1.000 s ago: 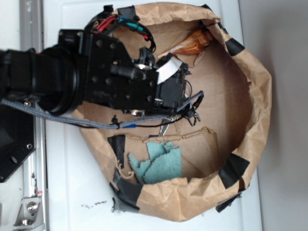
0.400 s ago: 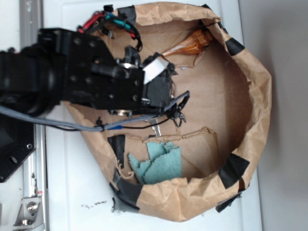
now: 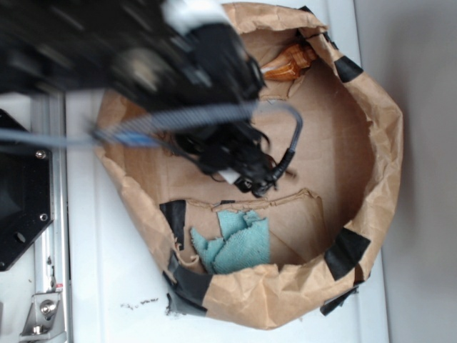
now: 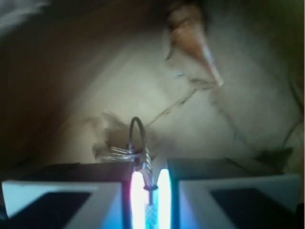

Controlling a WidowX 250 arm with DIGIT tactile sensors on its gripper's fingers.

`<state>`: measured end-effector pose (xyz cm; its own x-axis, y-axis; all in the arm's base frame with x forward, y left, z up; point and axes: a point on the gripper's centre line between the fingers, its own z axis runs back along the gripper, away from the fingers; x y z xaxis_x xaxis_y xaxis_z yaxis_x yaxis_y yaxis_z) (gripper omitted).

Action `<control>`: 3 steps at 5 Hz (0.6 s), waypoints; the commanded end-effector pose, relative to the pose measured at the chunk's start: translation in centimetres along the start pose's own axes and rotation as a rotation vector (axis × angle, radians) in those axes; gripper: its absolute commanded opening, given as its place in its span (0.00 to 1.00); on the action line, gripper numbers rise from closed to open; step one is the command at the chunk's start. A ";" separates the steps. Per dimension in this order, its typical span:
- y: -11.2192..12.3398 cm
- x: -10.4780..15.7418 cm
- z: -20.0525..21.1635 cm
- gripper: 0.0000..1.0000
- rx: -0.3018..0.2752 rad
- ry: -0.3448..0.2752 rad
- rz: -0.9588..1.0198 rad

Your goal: Grab the silver keys.

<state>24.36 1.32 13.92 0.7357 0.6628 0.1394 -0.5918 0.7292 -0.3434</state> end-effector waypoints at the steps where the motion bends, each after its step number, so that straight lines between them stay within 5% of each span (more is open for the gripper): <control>1: -2.0 3.7 2.4 0.00 0.144 -0.041 0.045; 3: -2.0 2.8 2.4 0.00 0.206 -0.011 0.009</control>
<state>26.31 1.96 15.32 0.7265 0.6797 0.1010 -0.6706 0.7333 -0.1120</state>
